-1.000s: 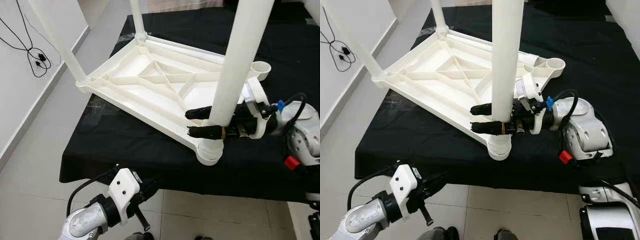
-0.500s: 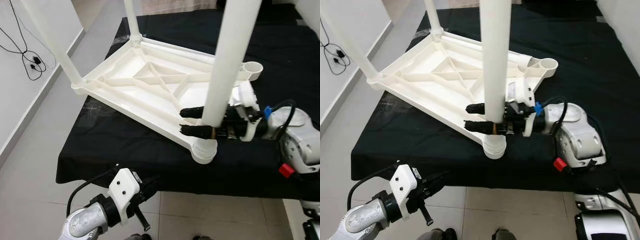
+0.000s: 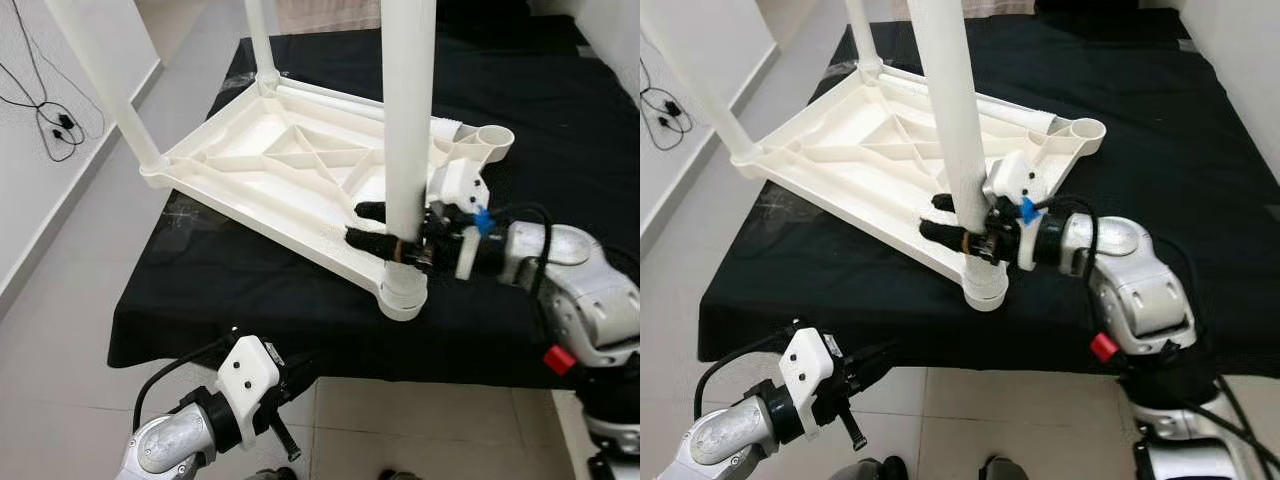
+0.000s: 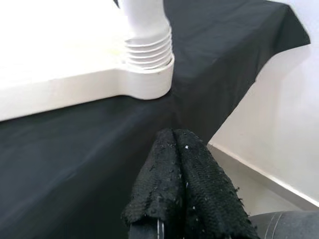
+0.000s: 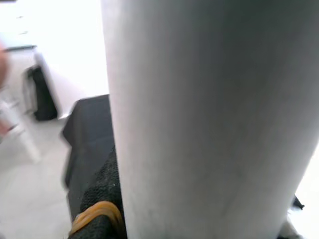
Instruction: Building children table
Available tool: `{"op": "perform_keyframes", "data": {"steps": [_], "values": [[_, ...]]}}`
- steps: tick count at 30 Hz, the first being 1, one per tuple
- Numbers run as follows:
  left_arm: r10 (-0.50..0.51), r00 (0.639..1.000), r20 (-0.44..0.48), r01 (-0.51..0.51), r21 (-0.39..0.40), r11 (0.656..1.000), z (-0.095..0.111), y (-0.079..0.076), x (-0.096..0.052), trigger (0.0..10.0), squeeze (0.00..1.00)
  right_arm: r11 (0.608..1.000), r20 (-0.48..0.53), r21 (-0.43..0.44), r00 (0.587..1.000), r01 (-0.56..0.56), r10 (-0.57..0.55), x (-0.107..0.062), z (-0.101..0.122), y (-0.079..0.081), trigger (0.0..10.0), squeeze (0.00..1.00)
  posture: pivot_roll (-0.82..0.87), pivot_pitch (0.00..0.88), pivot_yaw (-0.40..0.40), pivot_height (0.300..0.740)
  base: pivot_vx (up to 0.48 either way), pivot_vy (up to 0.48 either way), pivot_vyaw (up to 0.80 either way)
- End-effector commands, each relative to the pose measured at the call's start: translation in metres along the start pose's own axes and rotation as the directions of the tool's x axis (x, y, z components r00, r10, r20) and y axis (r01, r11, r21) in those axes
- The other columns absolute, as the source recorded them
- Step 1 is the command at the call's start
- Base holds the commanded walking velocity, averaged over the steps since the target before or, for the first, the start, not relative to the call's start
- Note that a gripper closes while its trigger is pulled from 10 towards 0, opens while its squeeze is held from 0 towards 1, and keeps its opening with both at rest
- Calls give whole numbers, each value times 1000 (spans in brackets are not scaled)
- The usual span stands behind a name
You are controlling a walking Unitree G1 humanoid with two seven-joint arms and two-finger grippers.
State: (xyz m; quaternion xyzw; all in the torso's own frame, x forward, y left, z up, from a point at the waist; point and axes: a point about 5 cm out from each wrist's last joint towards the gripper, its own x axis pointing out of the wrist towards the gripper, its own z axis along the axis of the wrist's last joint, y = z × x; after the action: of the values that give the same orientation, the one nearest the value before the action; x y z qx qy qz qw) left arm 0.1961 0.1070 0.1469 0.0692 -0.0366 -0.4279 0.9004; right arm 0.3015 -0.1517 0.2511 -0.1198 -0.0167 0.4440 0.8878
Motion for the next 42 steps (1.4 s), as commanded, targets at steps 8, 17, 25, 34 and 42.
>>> {"op": "perform_keyframes", "data": {"steps": [8, 17, 25, 34, 42], "values": [[5, 1000, -14, -5, -4, 1000, -4, 2, -3, 10000, 0, 956, -175, 138, 956, 260, -235, -9, -54, 4, 10000, 0, -18, 264, 86, 740, 0, 0, 0], [1, 1000, -13, -1, -3, 1000, -5, 3, -2, 10000, 0, 910, -208, 145, 911, 388, -356, -5, -64, 21, 10000, 0, -26, 260, 86, 740, 0, 0, 0], [-4, 1000, -16, 4, -4, 1000, -7, 2, -1, 10000, 0, 862, -218, 145, 865, 486, -452, 6, -68, 30, 10000, 0, -30, 236, 87, 740, 0, 0, 0], [-12, 1000, -17, 12, -5, 1000, -10, 1, 1, 10000, 0, 814, -237, 160, 822, 558, -517, 11, -71, 36, 10000, 0, -36, 220, 84, 740, 0, 0, 0], [-12, 1000, -12, 12, -4, 1000, -10, 1, 2, 10000, 0, 818, -222, 176, 832, 547, -509, 19, -68, 42, 10000, 0, -38, 222, 82, 740, 0, 0, 0]]}}
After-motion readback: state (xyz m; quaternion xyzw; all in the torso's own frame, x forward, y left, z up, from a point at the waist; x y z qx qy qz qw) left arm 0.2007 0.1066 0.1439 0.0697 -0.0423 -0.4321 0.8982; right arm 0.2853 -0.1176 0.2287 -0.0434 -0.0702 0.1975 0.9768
